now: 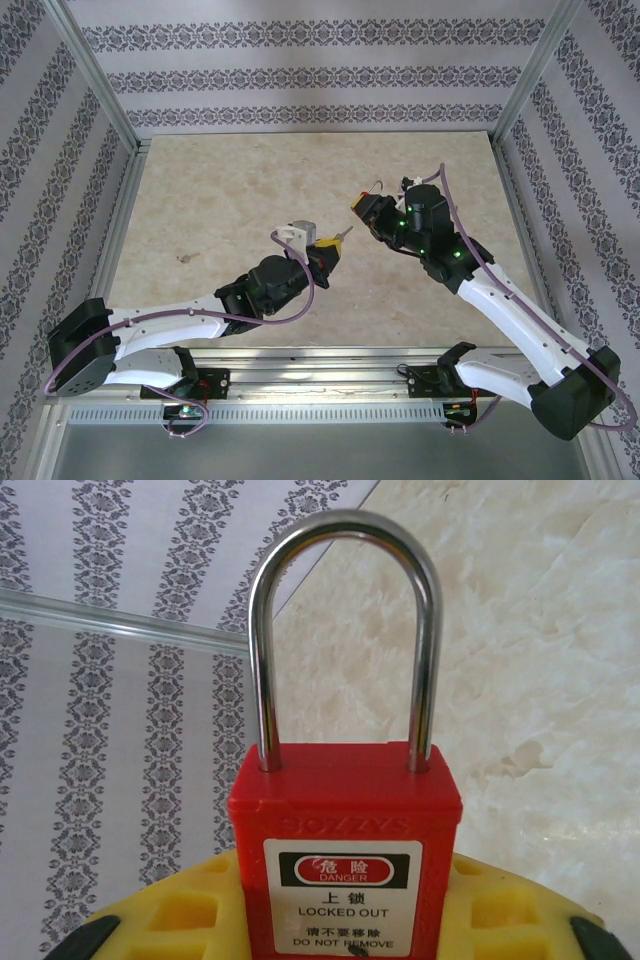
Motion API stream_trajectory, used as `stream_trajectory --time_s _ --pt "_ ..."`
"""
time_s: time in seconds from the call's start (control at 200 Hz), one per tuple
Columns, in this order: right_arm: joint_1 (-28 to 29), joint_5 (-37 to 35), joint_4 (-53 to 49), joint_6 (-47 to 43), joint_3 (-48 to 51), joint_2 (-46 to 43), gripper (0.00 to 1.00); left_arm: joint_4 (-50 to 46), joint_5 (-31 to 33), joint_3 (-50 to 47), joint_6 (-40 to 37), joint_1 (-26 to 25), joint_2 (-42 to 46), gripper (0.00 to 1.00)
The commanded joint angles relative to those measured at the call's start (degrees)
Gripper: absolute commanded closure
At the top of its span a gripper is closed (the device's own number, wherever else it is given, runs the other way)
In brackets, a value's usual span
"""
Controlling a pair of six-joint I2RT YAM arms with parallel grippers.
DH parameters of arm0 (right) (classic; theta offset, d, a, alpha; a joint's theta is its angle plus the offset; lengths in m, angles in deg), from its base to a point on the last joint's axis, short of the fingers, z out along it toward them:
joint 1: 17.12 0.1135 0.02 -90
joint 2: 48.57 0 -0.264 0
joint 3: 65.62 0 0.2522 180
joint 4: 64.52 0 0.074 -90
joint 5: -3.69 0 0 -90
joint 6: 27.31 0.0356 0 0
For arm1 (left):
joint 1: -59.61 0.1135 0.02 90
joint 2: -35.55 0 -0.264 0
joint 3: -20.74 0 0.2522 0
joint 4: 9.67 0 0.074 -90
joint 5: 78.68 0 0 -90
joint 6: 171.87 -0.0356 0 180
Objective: Unlock with the key
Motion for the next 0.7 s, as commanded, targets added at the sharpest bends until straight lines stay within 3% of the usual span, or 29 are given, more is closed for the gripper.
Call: stream_trajectory --time_s 0.0,0.695 --pt "1.09 -1.78 1.98 0.22 -0.85 0.14 0.85 3.55 3.22 1.84 -1.06 -0.77 -0.68 1.00" --pt "4.24 -4.00 3.68 0.57 0.37 0.66 0.86 4.74 5.52 3.75 1.52 -0.77 -4.45 1.00"
